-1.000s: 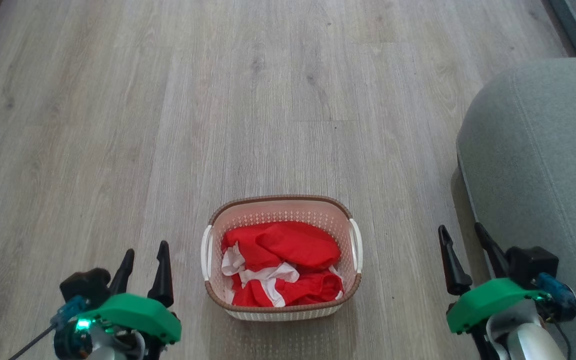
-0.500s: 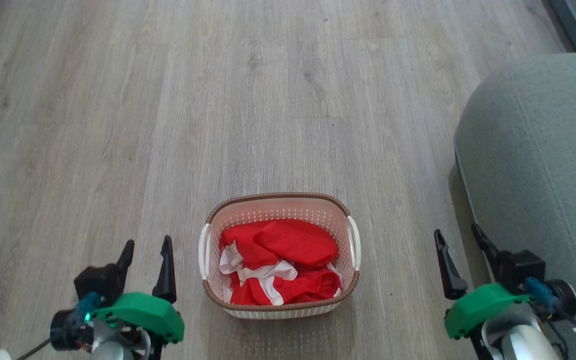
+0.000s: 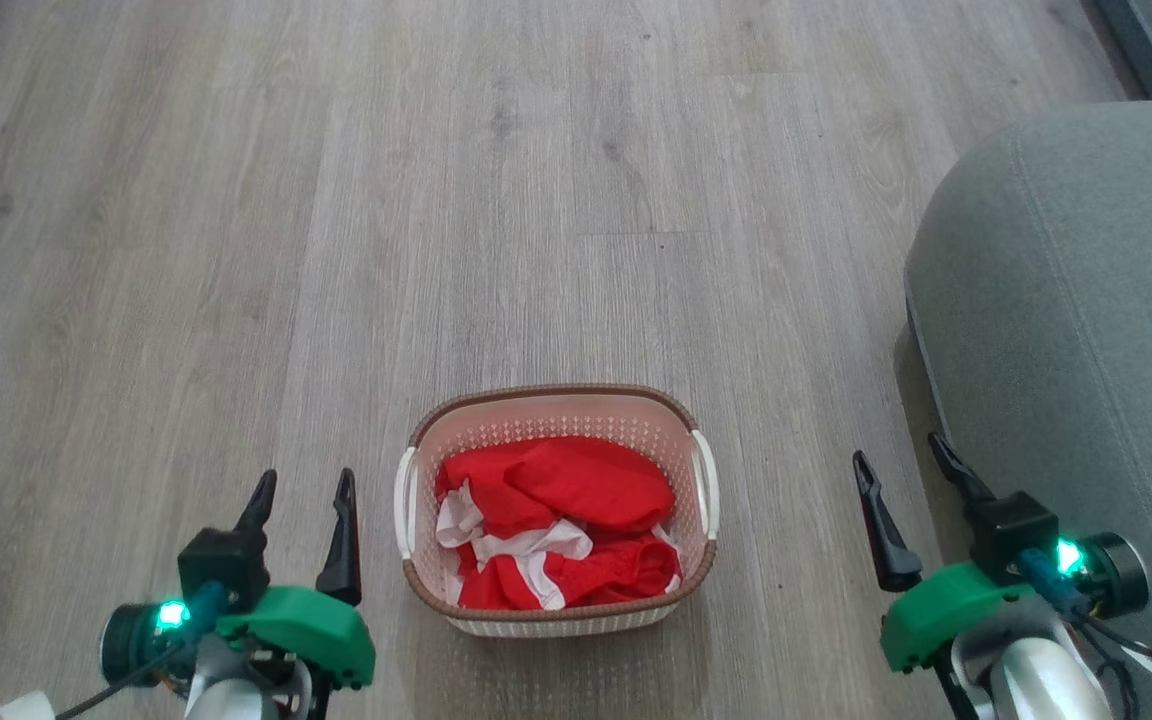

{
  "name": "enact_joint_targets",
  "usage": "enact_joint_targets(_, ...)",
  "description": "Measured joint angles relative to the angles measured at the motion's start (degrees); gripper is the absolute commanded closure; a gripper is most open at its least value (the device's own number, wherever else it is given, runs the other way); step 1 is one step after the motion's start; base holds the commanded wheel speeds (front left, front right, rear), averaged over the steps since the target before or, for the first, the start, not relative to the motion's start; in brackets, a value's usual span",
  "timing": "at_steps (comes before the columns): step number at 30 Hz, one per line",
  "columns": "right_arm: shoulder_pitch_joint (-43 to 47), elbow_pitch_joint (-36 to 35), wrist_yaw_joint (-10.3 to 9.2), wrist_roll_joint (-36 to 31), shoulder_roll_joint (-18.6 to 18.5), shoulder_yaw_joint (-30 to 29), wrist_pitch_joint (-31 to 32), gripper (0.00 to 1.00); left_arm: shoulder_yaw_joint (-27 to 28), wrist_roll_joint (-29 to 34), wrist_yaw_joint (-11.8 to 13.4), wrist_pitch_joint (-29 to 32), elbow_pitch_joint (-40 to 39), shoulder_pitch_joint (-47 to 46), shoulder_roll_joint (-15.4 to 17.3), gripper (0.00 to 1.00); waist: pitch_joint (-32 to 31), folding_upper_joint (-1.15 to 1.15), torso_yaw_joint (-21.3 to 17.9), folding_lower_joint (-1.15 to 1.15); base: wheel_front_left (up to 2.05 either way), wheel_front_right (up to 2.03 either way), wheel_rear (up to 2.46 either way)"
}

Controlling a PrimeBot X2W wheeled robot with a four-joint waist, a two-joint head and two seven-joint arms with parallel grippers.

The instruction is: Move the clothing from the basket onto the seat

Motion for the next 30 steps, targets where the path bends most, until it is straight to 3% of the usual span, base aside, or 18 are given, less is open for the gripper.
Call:
enact_joint_targets(17, -0.38, -0.13, 0.01, 0.1, 0.07, -0.76, 0.0, 0.0, -1.01, -0.11, 0.05, 0.0, -0.04, -0.54, 0.02, 0.0, 2.29, 0.0, -0.02, 0.0, 0.0, 0.0, 0.0)
enact_joint_targets(25, -8.72, -4.19, 0.0, 1.93, 0.08, -3.83, -0.09, 0.0, -5.0, -0.24, -1.04, -0.01, -0.18, -11.71, 0.02, 0.0, 11.77, 0.0, -0.41, 0.01, 0.0, 0.0, 0.0)
enact_joint_targets(30, -16.2, -7.61, 0.0, 2.19, 0.07, -6.04, -0.11, 0.0, -11.4, 1.52, -2.4, -0.01, 8.1, -23.91, -0.07, 0.0, 20.96, 0.0, -0.65, 0.02, 0.0, 0.0, 0.0)
